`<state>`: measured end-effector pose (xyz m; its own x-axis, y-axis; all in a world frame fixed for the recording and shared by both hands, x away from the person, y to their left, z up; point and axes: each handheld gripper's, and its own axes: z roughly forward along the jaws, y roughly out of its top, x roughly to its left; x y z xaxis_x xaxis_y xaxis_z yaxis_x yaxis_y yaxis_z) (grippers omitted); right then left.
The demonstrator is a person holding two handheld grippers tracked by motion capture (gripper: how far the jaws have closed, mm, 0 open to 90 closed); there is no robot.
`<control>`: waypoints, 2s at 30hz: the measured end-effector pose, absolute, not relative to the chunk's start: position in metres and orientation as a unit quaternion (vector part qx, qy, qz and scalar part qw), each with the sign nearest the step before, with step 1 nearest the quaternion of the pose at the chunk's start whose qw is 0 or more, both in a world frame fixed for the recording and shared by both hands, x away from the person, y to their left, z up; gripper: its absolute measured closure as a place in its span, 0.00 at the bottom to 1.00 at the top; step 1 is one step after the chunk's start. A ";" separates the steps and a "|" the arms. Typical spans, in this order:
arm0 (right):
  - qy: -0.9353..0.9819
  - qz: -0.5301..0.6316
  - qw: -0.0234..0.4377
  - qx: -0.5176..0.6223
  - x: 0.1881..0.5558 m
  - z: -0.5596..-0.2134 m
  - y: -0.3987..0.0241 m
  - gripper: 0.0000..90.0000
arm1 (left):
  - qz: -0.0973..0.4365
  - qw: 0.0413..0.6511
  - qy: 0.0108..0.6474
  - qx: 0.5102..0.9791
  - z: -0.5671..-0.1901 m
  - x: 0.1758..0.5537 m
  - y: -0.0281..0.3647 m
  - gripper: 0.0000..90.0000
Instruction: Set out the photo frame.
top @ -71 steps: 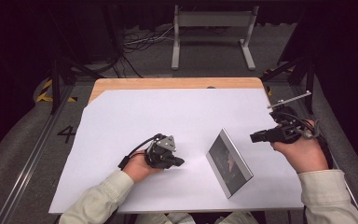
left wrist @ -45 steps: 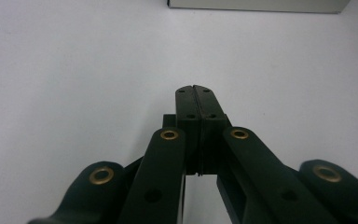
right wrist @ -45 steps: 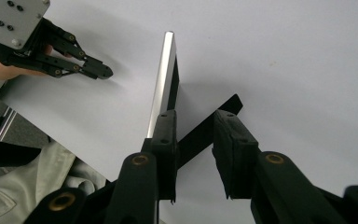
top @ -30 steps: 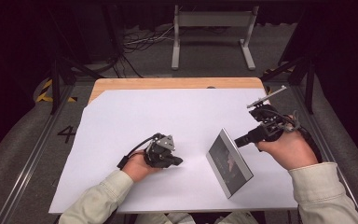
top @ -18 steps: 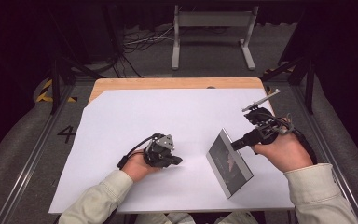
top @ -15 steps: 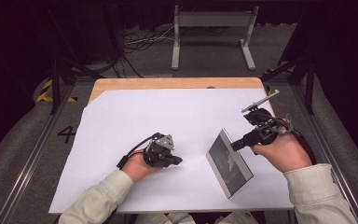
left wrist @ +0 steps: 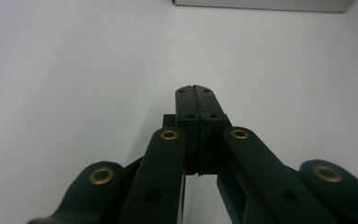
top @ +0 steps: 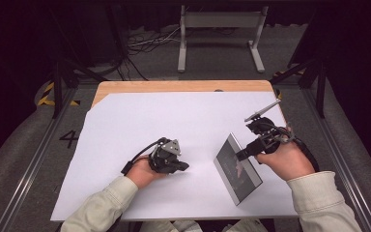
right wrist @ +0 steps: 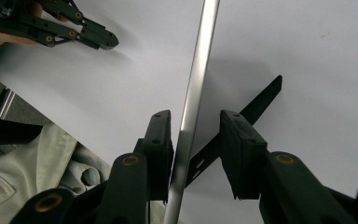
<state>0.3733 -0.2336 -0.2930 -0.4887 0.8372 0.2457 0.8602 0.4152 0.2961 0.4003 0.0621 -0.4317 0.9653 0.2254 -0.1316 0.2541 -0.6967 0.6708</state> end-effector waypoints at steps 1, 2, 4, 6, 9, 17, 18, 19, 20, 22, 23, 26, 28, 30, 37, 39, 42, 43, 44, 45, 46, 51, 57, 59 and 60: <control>-0.841 -0.191 0.030 -0.505 0.374 -0.294 -0.233 0.72 | -0.020 0.366 0.131 0.921 -0.432 0.400 0.062 1.00; -0.840 -0.190 0.031 -0.506 0.374 -0.296 -0.232 0.72 | -0.019 0.367 0.130 0.921 -0.432 0.400 0.062 1.00; -0.841 -0.188 0.033 -0.505 0.374 -0.299 -0.232 0.72 | -0.020 0.366 0.131 0.921 -0.432 0.400 0.062 1.00; -0.842 -0.186 0.034 -0.505 0.374 -0.300 -0.231 0.73 | -0.021 0.367 0.131 0.921 -0.432 0.400 0.062 1.00; -0.843 -0.184 0.033 -0.504 0.374 -0.301 -0.229 0.76 | -0.021 0.366 0.130 0.921 -0.432 0.400 0.062 1.00; -0.849 -0.173 0.029 -0.499 0.372 -0.299 -0.223 0.86 | -0.020 0.367 0.130 0.921 -0.431 0.400 0.062 1.00; -0.850 -0.171 0.024 -0.497 0.372 -0.299 -0.222 0.87 | -0.019 0.367 0.130 0.921 -0.431 0.400 0.062 1.00; -0.850 -0.169 0.022 -0.498 0.372 -0.298 -0.222 0.87 | -0.018 0.367 0.130 0.921 -0.431 0.401 0.063 1.00; -0.851 -0.166 0.019 -0.498 0.371 -0.298 -0.221 0.88 | -0.018 0.367 0.130 0.921 -0.431 0.401 0.063 1.00; -0.851 -0.164 0.018 -0.499 0.371 -0.297 -0.220 0.89 | -0.019 0.368 0.130 0.921 -0.431 0.401 0.063 1.00; -0.851 -0.162 0.015 -0.499 0.370 -0.297 -0.220 0.90 | -0.019 0.368 0.130 0.920 -0.431 0.401 0.063 1.00; -0.851 -0.163 0.012 -0.499 0.371 -0.296 -0.221 0.93 | -0.018 0.368 0.131 0.920 -0.431 0.401 0.064 1.00; -0.854 -0.162 0.014 -0.495 0.372 -0.296 -0.222 0.93 | -0.019 0.368 0.134 0.920 -0.431 0.400 0.065 1.00; -0.858 -0.159 0.010 -0.489 0.373 -0.294 -0.221 0.93 | -0.017 0.368 0.136 0.919 -0.432 0.400 0.068 1.00; -0.867 -0.165 0.000 -0.470 0.379 -0.285 -0.216 0.93 | -0.013 0.371 0.153 0.916 -0.432 0.397 0.080 1.00; -0.873 -0.167 -0.003 -0.457 0.381 -0.281 -0.213 0.93 | -0.011 0.372 0.162 0.914 -0.432 0.395 0.086 1.00; -0.884 -0.170 -0.006 -0.435 0.385 -0.278 -0.208 0.93 | -0.005 0.372 0.169 0.913 -0.432 0.392 0.095 1.00; -0.889 -0.168 -0.005 -0.427 0.387 -0.277 -0.206 0.93 | -0.003 0.373 0.175 0.911 -0.432 0.391 0.100 1.00; -0.895 -0.168 -0.004 -0.412 0.390 -0.275 -0.203 0.93 | -0.002 0.374 0.178 0.910 -0.432 0.390 0.103 1.00; -0.899 -0.167 -0.005 -0.405 0.391 -0.275 -0.201 0.93 | -0.001 0.374 0.184 0.909 -0.431 0.388 0.107 1.00; -0.905 -0.166 -0.008 -0.393 0.393 -0.274 -0.198 0.93 | 0.001 0.375 0.187 0.908 -0.432 0.388 0.111 1.00; -0.919 -0.162 -0.011 -0.359 0.401 -0.271 -0.185 0.93 | 0.007 0.376 0.208 0.903 -0.432 0.383 0.124 1.00; -0.937 -0.159 -0.014 -0.312 0.411 -0.269 -0.166 0.93 | 0.018 0.378 0.231 0.896 -0.431 0.376 0.145 1.00; -0.942 -0.156 -0.015 -0.296 0.414 -0.268 -0.160 0.93 | 0.021 0.380 0.238 0.893 -0.432 0.373 0.150 1.00; -0.944 -0.156 -0.015 -0.291 0.415 -0.268 -0.157 0.93 | 0.022 0.379 0.241 0.893 -0.432 0.372 0.152 1.00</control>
